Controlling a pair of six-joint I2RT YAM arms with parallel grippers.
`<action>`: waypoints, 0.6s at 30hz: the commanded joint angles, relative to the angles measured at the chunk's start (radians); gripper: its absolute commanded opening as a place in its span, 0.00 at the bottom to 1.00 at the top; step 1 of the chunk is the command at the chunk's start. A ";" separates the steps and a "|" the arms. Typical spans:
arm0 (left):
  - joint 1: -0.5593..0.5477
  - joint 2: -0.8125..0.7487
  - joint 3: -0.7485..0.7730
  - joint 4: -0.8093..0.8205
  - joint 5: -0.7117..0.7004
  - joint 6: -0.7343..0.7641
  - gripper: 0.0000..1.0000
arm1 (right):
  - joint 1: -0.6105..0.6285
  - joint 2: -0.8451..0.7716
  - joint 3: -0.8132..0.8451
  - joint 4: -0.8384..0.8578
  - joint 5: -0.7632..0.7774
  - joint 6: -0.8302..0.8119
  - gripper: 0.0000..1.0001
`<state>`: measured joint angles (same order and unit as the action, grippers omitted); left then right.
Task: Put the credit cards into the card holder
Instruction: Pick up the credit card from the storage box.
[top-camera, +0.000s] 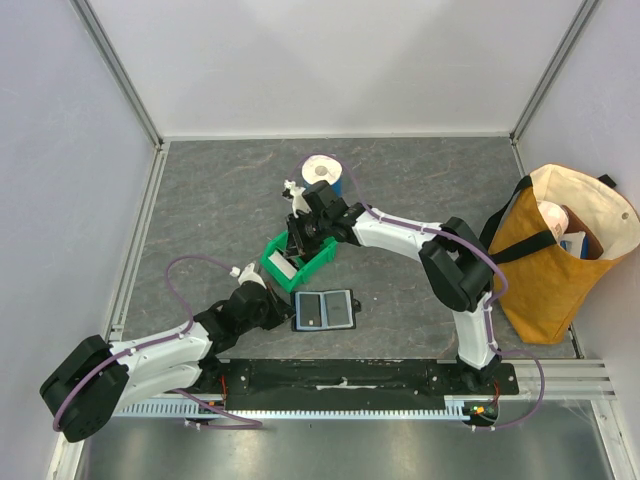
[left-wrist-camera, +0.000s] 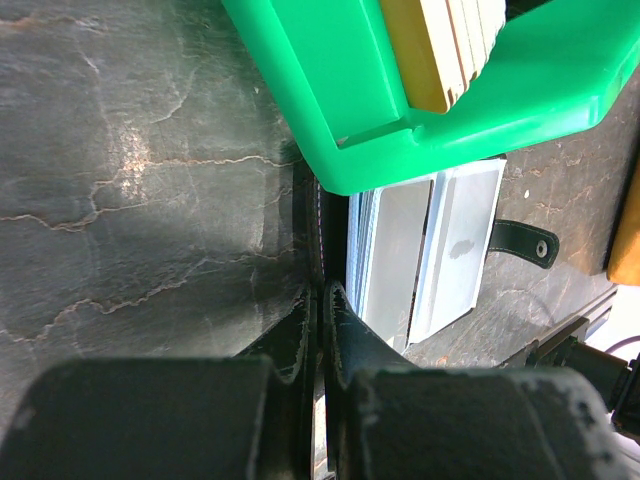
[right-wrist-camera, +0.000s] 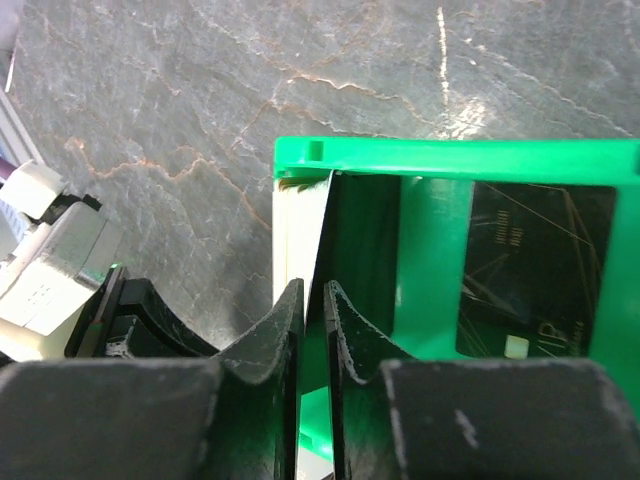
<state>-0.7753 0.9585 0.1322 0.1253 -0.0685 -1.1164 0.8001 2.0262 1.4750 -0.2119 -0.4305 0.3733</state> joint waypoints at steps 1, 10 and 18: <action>0.001 0.028 -0.023 -0.128 -0.056 0.055 0.02 | 0.001 -0.058 -0.004 -0.004 0.084 -0.016 0.16; 0.001 0.029 -0.023 -0.128 -0.056 0.055 0.02 | 0.036 0.012 0.073 -0.113 0.180 -0.097 0.11; -0.002 0.034 -0.025 -0.130 -0.054 0.056 0.02 | 0.073 0.060 0.114 -0.164 0.217 -0.135 0.15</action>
<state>-0.7753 0.9607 0.1322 0.1272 -0.0685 -1.1164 0.8589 2.0617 1.5379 -0.3267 -0.2523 0.2832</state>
